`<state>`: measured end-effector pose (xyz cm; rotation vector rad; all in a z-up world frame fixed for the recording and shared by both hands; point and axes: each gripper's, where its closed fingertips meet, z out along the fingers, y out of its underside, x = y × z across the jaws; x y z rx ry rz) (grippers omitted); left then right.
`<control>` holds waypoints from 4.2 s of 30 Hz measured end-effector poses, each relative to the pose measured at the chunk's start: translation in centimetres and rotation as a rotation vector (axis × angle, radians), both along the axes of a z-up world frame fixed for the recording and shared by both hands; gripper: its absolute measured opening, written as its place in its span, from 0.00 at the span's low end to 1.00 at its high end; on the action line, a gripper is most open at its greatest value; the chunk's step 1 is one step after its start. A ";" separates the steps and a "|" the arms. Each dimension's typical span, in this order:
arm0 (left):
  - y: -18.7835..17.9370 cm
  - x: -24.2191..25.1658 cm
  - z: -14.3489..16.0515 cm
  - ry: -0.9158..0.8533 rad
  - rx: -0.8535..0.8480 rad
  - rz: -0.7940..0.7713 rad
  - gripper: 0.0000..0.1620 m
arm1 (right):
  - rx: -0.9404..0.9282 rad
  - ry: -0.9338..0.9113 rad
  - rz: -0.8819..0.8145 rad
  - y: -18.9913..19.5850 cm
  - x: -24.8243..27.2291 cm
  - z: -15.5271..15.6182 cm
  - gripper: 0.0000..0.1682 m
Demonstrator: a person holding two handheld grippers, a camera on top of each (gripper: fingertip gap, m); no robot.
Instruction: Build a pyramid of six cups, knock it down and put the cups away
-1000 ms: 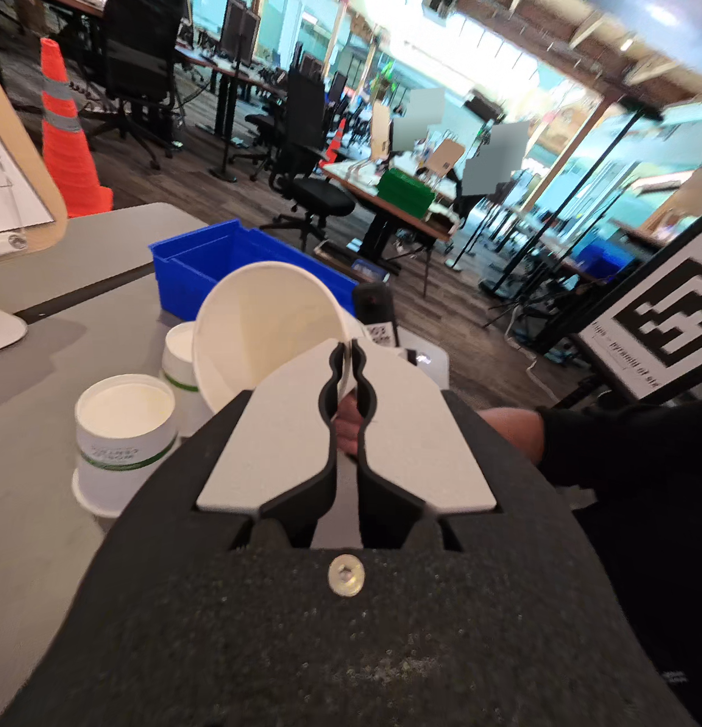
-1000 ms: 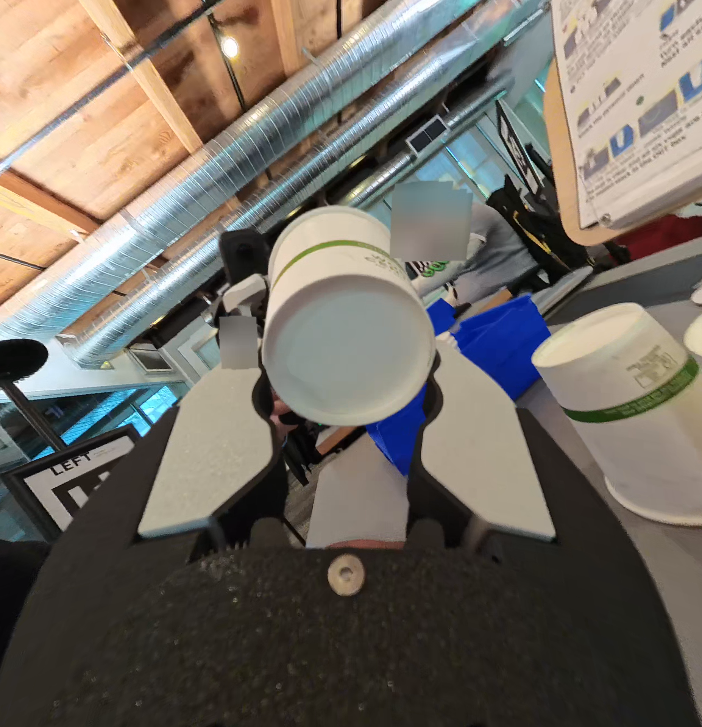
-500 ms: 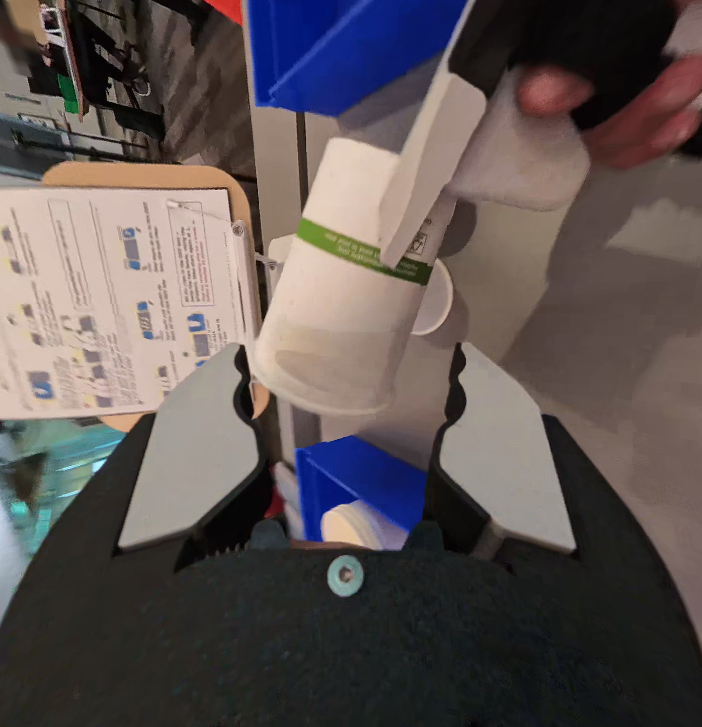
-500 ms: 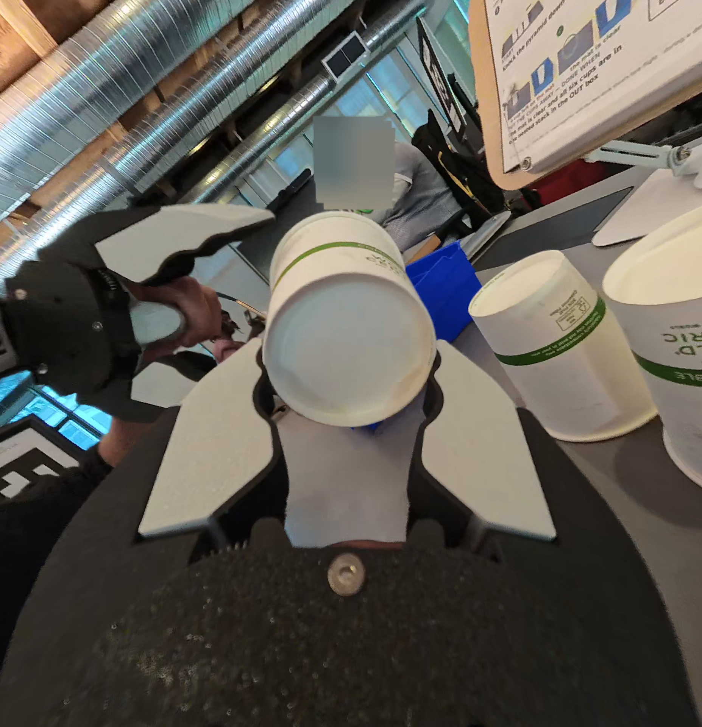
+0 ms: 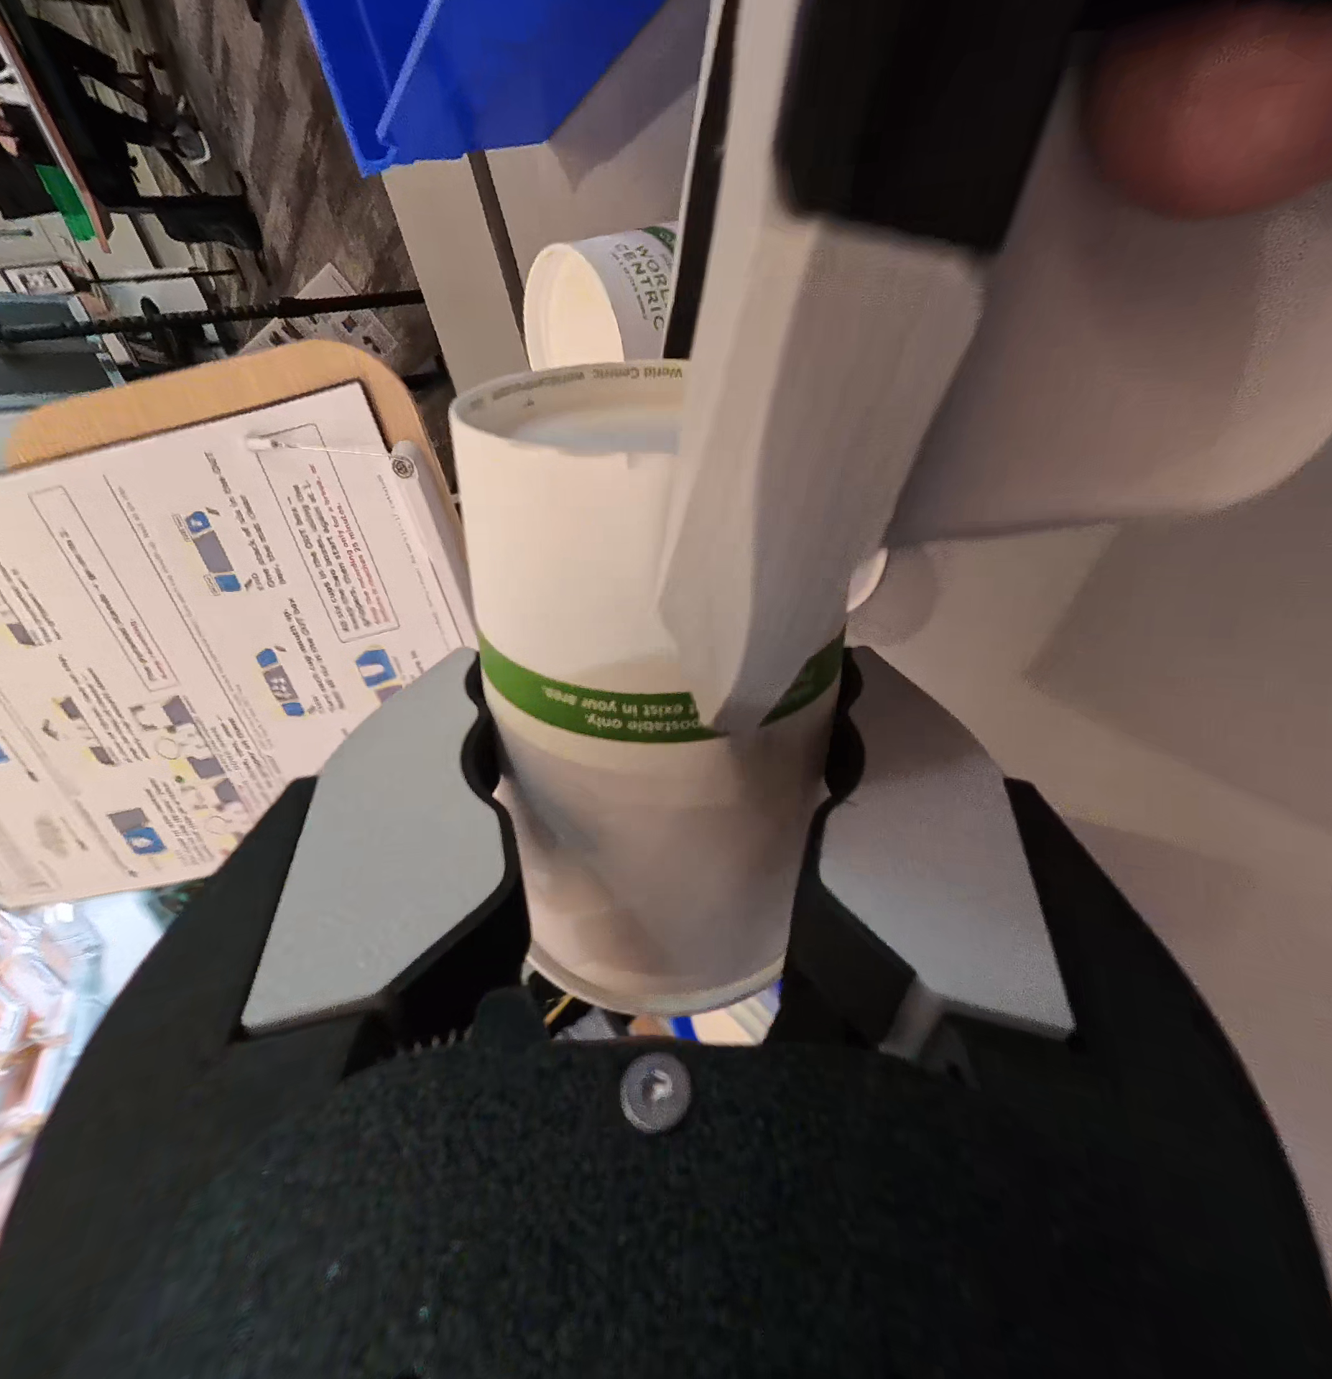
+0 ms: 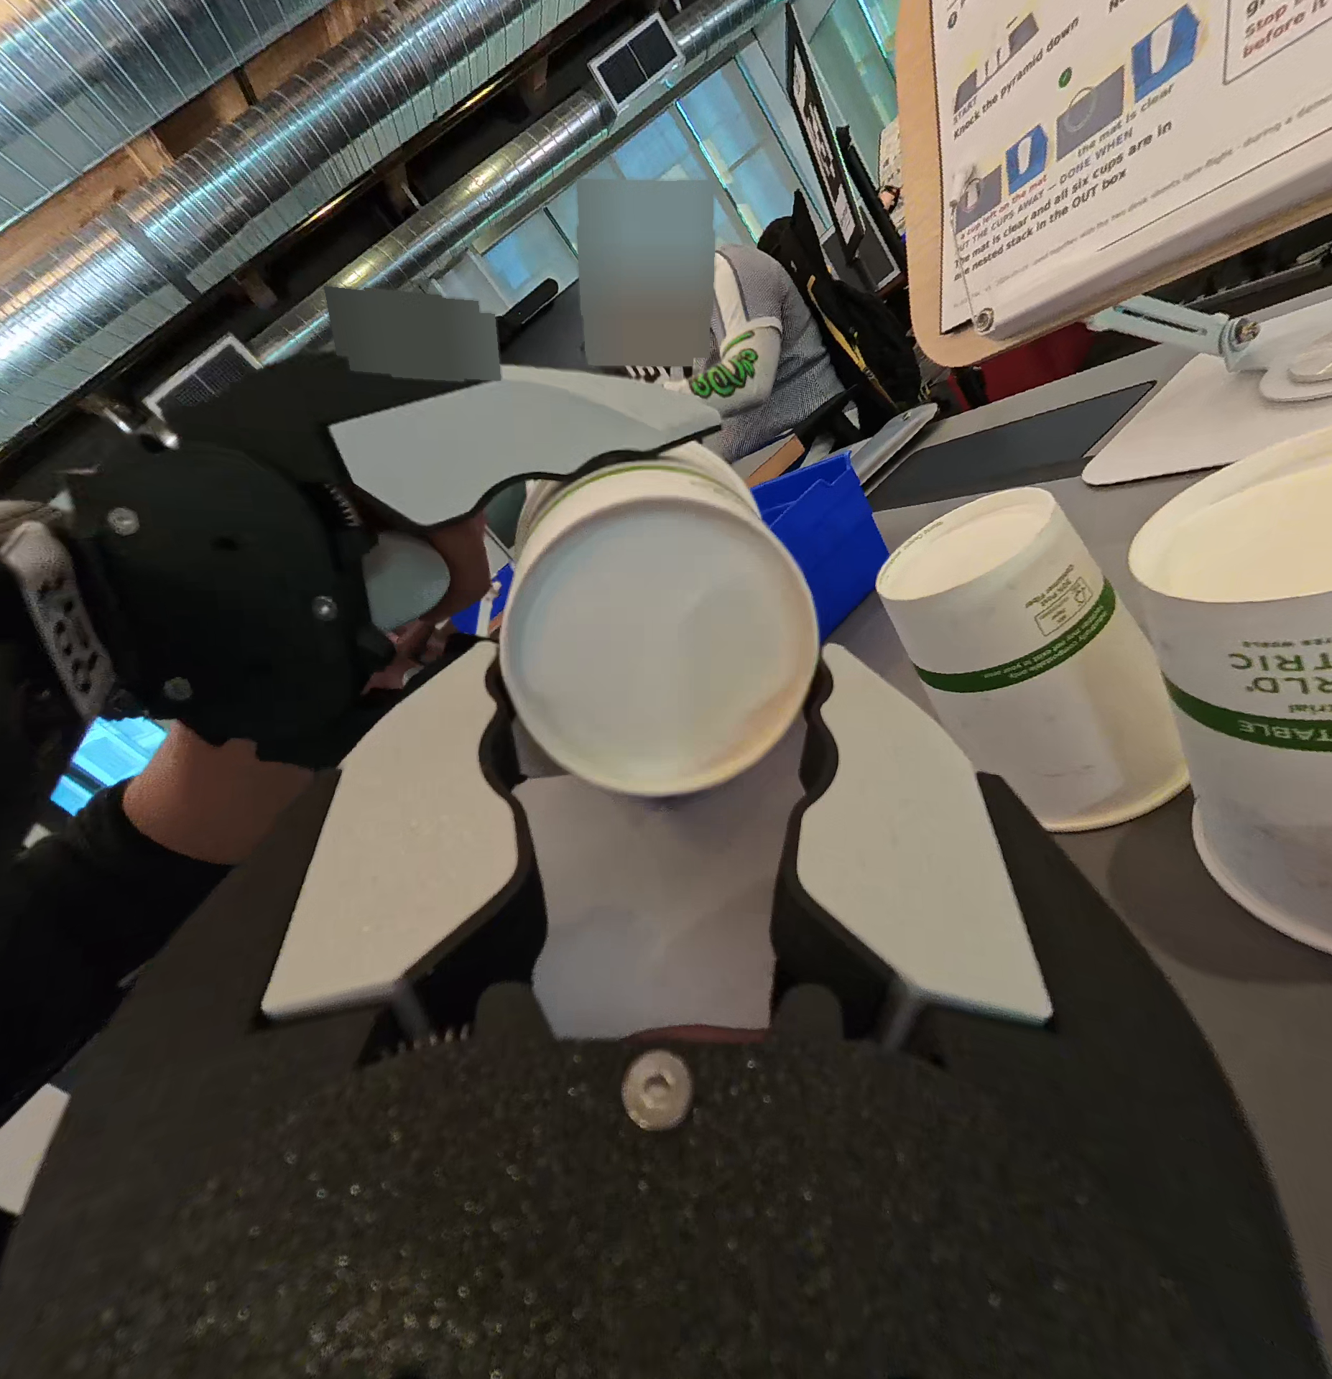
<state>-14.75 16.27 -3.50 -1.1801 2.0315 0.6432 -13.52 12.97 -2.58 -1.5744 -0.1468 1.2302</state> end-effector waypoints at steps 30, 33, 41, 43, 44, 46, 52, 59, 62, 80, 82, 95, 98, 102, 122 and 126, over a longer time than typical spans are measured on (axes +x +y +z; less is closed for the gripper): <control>12.4 -7.8 -11.1 -1.182 -0.518 0.938 0.54 | 0.089 -0.180 0.014 -8.5 0.7 -3.2 0.43; 12.1 -7.8 -11.3 -1.163 -0.528 0.940 0.54 | 0.090 -0.187 0.022 -8.5 0.5 -3.2 0.43; 11.5 -7.7 -12.7 -1.139 -0.547 0.935 0.54 | 0.069 -0.181 0.040 -8.5 0.3 -3.7 0.43; 11.5 -7.6 -13.3 -1.153 -0.547 0.928 0.54 | 0.071 -0.179 0.039 -8.5 0.4 -3.6 0.43; 11.5 -7.7 -13.3 -1.159 -0.540 0.932 0.54 | 0.072 -0.180 0.038 -8.5 0.4 -3.5 0.43; 11.4 -7.6 -13.3 -1.150 -0.544 0.937 0.54 | 0.073 -0.181 0.034 -8.4 0.5 -3.5 0.43; 11.1 -7.8 -13.4 -1.146 -0.538 0.923 0.54 | 0.058 -0.172 0.042 -8.3 0.6 -3.8 0.43; 10.6 -7.6 -13.6 -1.148 -0.581 0.943 0.68 | 0.045 -0.173 0.046 -8.2 0.6 -4.1 0.43; 9.0 -7.9 -11.2 -1.179 -0.570 0.898 0.71 | 0.051 -0.174 0.035 -8.1 1.0 -4.0 0.43; 8.4 -24.9 -1.7 -0.289 -0.663 0.559 0.14 | 0.042 -0.189 0.061 -7.9 0.8 -4.7 0.41; 8.8 -25.0 -2.1 -0.294 -0.738 0.567 0.13 | 0.034 -0.182 0.058 -7.7 1.0 -4.9 0.40; 8.6 -25.1 -3.2 -0.248 -0.838 0.556 0.13 | 0.031 -0.212 0.085 -7.8 0.4 -5.4 0.40; 8.6 -25.1 -3.4 -0.239 -0.841 0.561 0.13 | 0.030 -0.209 0.086 -7.9 0.5 -5.4 0.40; 8.5 -25.1 -3.6 -0.235 -0.855 0.561 0.02 | 0.030 -0.204 0.081 -7.8 0.6 -5.2 0.40; 9.0 -25.5 6.8 -0.411 -0.675 0.501 0.02 | 0.025 -0.222 0.059 -7.2 1.1 -6.0 0.39; 7.8 -24.4 11.4 -0.510 -0.671 0.420 0.02 | 0.035 -0.202 0.042 -5.9 0.8 -5.7 0.40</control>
